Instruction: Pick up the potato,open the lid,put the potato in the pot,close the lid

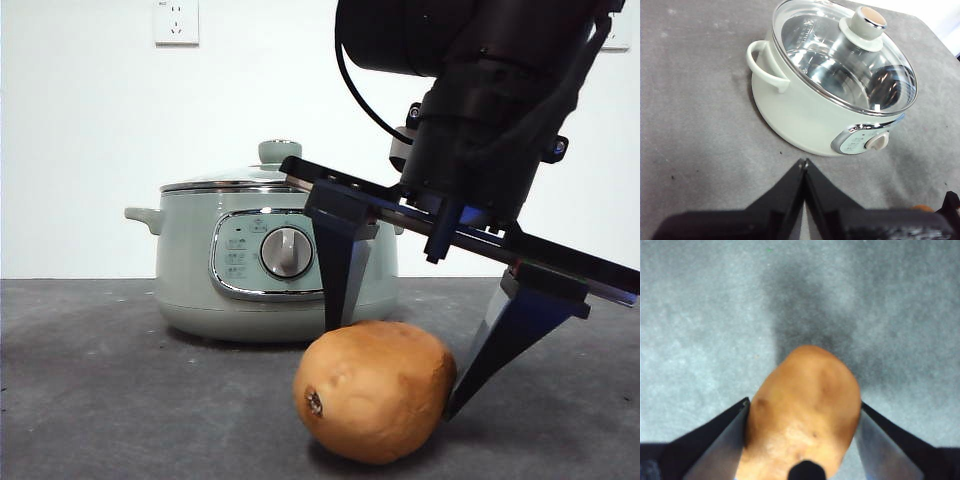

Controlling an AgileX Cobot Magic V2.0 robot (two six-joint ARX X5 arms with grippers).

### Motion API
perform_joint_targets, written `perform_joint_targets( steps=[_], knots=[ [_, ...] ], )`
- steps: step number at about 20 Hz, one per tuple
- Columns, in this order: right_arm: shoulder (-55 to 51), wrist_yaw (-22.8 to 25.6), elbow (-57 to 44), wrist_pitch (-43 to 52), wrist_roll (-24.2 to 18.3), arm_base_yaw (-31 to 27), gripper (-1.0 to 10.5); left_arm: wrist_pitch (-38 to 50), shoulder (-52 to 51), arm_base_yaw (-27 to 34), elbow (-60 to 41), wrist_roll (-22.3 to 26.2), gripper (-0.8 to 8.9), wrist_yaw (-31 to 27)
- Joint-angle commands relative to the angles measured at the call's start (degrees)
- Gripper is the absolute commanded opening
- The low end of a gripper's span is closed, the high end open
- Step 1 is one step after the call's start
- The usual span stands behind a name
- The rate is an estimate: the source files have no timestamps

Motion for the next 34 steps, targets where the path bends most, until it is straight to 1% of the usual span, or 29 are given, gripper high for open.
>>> perform_joint_targets(
  steps=[1,4,6,7,10,11,13,15,18,20,21,22,23,24,25,26,28,30,32,34],
  knots=[
    [-0.04,-2.23,0.26,-0.11,-5.49,0.09,-0.1,0.0,-0.07,-0.09,-0.02,1.2,-0.05,0.28],
    [-2.16,-7.06,0.94,-2.32,-15.1,0.09,-0.1,-0.09,1.31,-0.09,0.0,1.16,-0.05,0.44],
    [-4.61,-9.55,1.99,-4.79,-23.34,0.09,-0.1,-1.42,3.41,-0.17,0.33,1.16,-0.05,0.74],
    [-6.08,-9.7,2.86,-6.69,-27.67,0.09,-0.1,-2.32,4.68,-0.52,0.83,1.18,-0.05,0.74],
    [-10.25,-8.26,6.99,-14.25,-37.24,0.09,-0.1,-5.68,9.66,-2.93,4.63,1.66,-0.05,0.68],
    [-11.67,-6.8,8.98,-16.79,-41.18,0.09,-0.1,-6.75,11.89,-4.13,6.88,2.38,-0.05,0.66],
    [-13.94,-2.54,12.52,-20.26,-47.5,0.09,-0.1,-8.31,16.11,-6.71,11.56,2.91,-0.04,0.11],
    [-15.67,2.51,16.46,-23.71,-52.0,0.04,-0.1,-9.51,20.87,-9.46,16.94,2.91,-0.01,-0.39],
    [-17.11,9.62,21.57,-28.74,-56.17,0.02,-0.1,-10.99,28.57,-13.11,25.46,3.45,0.02,-4.37],
    [-17.75,13.79,23.52,-31.04,-57.55,0.04,-0.1,-11.43,33.83,-15.45,31.26,4.63,0.23,-7.1],
    [-17.92,14.95,23.89,-31.58,-57.81,0.04,-0.1,-11.45,36.54,-16.52,34.23,5.07,1.0,-8.7],
    [-18.16,15.43,23.91,-31.91,-57.81,0.04,-0.1,-11.65,38.77,-17.35,36.72,5.18,1.97,-9.62],
    [-18.43,15.58,23.91,-32.61,-57.86,0.02,-0.1,-12.81,41.62,-18.32,40.13,5.75,3.26,-10.36],
    [-18.49,15.85,23.91,-33.11,-57.96,0.04,-0.1,-14.38,44.06,-18.97,43.28,6.47,4.01,-10.54],
    [-18.49,16.26,23.91,-33.48,-57.92,0.04,-0.1,-16.26,46.93,-19.63,46.97,7.13,4.47,-11.06],
    [-18.49,16.31,23.91,-33.86,-57.92,0.04,-0.1,-18.12,49.68,-20.33,50.75,7.76,4.8,-12.92],
    [-18.47,16.24,23.91,-34.38,-57.92,0.04,-0.1,-21.4,54.88,-21.94,58.18,9.77,5.9,-16.72],
    [-18.47,15.98,23.91,-34.49,-57.66,0.07,-0.1,-24.37,59.91,-23.3,65.33,10.27,6.45,-19.12],
    [-18.47,16.0,23.91,-34.62,-57.42,0.04,-0.1,-26.03,63.71,-24.44,70.27,10.29,6.6,-19.21],
    [-18.47,15.96,23.89,-34.69,-57.42,0.07,-0.1,-25.75,66.27,-25.46,72.67,10.32,6.6,-19.26]
  ],
)
